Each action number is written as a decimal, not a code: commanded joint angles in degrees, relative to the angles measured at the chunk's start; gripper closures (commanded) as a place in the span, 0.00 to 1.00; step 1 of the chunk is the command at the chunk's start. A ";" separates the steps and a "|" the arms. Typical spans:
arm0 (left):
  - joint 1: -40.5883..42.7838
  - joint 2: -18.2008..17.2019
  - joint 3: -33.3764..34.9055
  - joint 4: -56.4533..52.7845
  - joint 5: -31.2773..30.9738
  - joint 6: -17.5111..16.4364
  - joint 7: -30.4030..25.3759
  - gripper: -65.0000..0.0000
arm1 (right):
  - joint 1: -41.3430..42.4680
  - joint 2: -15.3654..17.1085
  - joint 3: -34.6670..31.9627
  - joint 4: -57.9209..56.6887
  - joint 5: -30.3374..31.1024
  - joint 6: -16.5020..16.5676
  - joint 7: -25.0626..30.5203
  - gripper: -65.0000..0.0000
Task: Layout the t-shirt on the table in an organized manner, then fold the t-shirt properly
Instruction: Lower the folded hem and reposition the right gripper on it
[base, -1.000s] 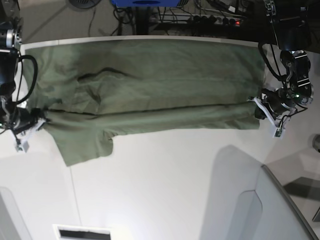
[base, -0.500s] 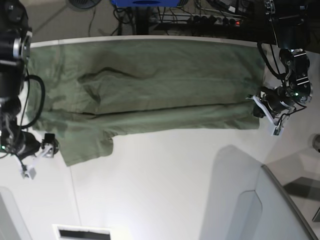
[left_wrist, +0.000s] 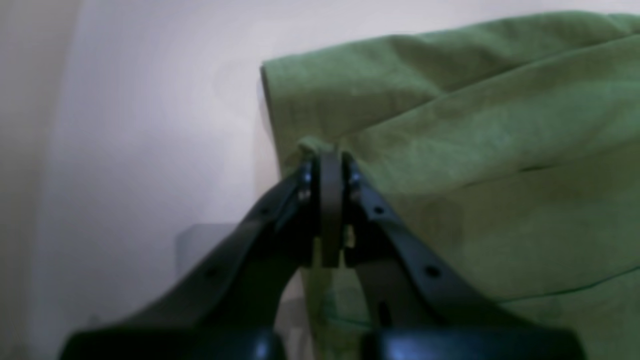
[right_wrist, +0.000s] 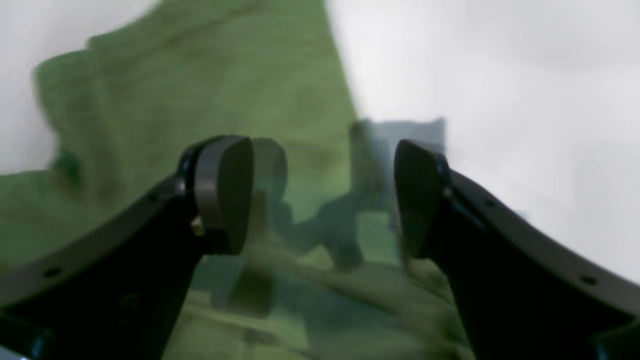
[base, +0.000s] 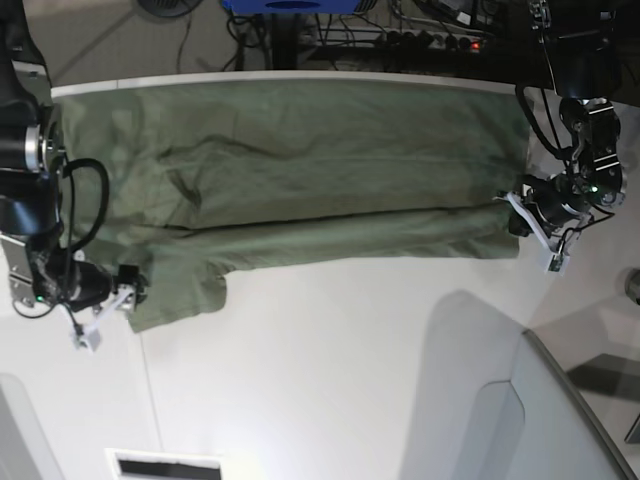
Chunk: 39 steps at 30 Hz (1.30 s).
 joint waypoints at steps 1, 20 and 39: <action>-0.93 -1.09 -0.20 1.02 -0.59 -0.12 -0.91 1.00 | 1.25 1.00 -0.03 0.65 0.55 0.32 0.61 0.37; -1.02 -1.18 -0.20 1.02 -0.59 -0.12 -0.91 1.00 | 0.02 2.49 0.06 0.65 0.55 -8.30 0.61 0.32; -1.19 -1.27 -0.20 0.67 -0.32 -0.12 -0.91 1.00 | -0.34 -0.85 -0.38 1.00 0.46 -8.21 0.61 0.91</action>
